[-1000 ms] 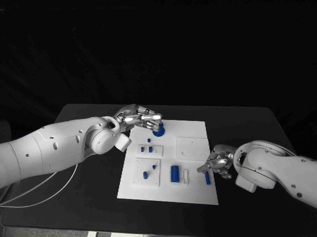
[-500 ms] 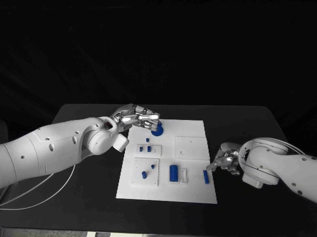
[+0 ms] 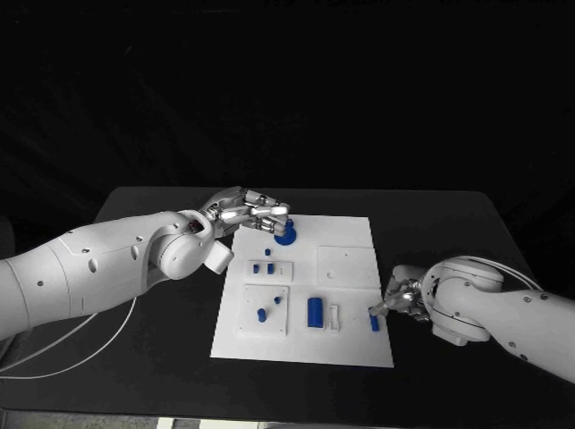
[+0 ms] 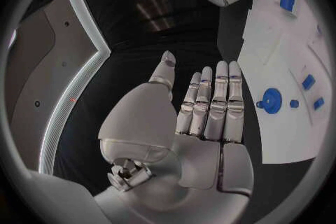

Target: Assemble the parts on the task board

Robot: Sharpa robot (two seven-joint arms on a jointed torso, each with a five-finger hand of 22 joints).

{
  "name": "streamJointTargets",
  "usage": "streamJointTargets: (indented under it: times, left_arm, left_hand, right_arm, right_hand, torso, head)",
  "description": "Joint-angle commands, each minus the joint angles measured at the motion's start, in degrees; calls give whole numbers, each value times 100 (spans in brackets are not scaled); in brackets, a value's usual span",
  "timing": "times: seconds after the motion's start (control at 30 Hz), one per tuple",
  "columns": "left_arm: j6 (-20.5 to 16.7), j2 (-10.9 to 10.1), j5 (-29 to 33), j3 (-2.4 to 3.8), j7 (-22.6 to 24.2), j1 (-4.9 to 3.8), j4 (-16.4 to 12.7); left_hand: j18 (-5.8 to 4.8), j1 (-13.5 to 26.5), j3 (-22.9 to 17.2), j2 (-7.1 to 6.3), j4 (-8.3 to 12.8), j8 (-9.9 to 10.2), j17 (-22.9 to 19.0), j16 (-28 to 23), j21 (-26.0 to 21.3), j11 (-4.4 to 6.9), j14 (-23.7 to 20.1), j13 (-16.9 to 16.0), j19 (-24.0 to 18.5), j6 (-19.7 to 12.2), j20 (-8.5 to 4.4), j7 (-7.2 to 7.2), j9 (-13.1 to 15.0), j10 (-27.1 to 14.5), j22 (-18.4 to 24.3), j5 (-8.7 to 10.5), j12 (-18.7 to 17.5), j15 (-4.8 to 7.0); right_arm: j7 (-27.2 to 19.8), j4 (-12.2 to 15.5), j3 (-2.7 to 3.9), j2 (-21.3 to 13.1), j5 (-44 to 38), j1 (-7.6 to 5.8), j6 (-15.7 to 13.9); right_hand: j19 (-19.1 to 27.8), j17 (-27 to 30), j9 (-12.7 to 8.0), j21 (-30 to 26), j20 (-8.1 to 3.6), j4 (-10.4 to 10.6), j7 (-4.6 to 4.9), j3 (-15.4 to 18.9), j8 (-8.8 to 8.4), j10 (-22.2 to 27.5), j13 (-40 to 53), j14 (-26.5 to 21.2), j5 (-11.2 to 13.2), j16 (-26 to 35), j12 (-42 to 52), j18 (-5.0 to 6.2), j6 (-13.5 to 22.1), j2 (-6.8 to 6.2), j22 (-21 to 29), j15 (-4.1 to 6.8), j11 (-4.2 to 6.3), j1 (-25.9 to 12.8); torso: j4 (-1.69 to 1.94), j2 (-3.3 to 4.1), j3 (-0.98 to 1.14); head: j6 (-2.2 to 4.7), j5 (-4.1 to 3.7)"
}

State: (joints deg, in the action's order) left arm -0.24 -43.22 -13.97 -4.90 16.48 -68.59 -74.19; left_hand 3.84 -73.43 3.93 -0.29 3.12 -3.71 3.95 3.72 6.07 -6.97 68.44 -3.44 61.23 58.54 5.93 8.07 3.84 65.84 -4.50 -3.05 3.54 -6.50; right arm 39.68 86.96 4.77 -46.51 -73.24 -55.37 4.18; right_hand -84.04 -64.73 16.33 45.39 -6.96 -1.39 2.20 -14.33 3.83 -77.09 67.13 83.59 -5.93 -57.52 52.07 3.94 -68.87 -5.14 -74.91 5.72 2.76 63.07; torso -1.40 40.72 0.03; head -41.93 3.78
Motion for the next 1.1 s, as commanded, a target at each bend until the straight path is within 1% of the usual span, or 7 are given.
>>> streamJointTargets:
  times: [0.03,0.33,0.5,0.83,0.97,1.03,1.1]
  left_arm:
    - [37,5,-4,1,67,0,-13]
    - [64,1,-4,-7,48,0,-7]
    - [78,-3,-4,-11,40,0,-8]
    - [109,-9,-4,-16,23,0,-10]
    - [118,-10,-4,-17,16,0,-10]
    - [121,-12,-4,-18,11,0,-10]
    - [121,-13,-4,-18,7,0,-10]
  left_hand:
    - [-38,14,33,42,2,0,-2,-13,6,-10,-33,-7,-24,33,-13,7,3,21,8,-23,-10,-4]
    - [-38,14,33,42,2,0,-2,-13,6,-10,-33,-7,-24,33,-13,7,3,21,8,-23,-10,-4]
    - [-38,19,38,40,-2,0,-1,-13,5,-10,-38,-8,-28,28,-11,8,3,20,8,-21,-8,-5]
    - [-38,30,44,38,-13,0,-1,-13,4,-13,-42,-7,-31,23,-9,10,3,8,9,-19,-10,-7]
    - [-38,30,44,38,-13,0,-1,-13,4,-13,-42,-7,-31,23,-9,10,3,8,9,-19,-10,-7]
    - [-38,30,44,38,-13,0,-1,-13,4,-13,-42,-7,-31,23,-9,10,3,8,9,-19,-10,-7]
    - [-38,30,44,38,-13,0,-1,-13,4,-13,-42,-7,-31,23,-9,10,3,8,9,-19,-10,-7]
  right_arm:
    - [198,-30,-24,57,-204,33,157]
    - [203,-121,-86,191,-278,87,311]
    - [211,-206,-145,262,-454,110,404]
    - [206,-435,-248,473,-924,184,219]
    - [200,-510,-274,554,-994,212,173]
    - [198,-540,-292,588,-1001,224,167]
    - [198,-560,-303,603,-983,231,174]
  right_hand:
    - [-296,-8,-18,23,-5,50,3,-4,-19,15,2,22,32,-34,-17,-77,8,-55,-579,2,-24,9]
    - [-296,-13,-44,34,-4,114,2,-10,-19,14,0,22,29,-38,-19,-80,-4,-77,-580,2,-24,23]
    - [-287,-5,-53,-1,-4,117,7,-5,-20,35,-20,17,34,-24,-54,-79,11,-64,-572,0,-27,30]
    - [-289,-12,-82,7,-6,-1,7,-57,-22,32,0,19,25,-24,-23,-81,17,-29,-574,3,-24,84]
    - [-293,-15,-225,10,4,-101,44,-279,-19,40,19,21,111,-24,-5,-73,104,-41,-575,-8,-45,81]
    - [-293,-13,-356,14,9,-249,63,-376,-24,54,16,19,-47,-20,-13,-66,138,20,-577,-11,-52,116]
    - [-294,-13,-444,19,8,-456,96,-513,-28,79,16,18,-593,-19,-26,-64,223,85,-578,-11,-61,240]
  torso:
    - [4,0,-3]
    - [-1,-1,0]
    - [-4,1,0]
    - [-2,1,3]
    - [2,2,1]
    - [1,1,0]
    - [-3,1,1]
  head:
    - [-2,4]
    - [-22,19]
    - [-27,24]
    - [-39,30]
    - [-45,31]
    - [-50,35]
    - [-55,39]
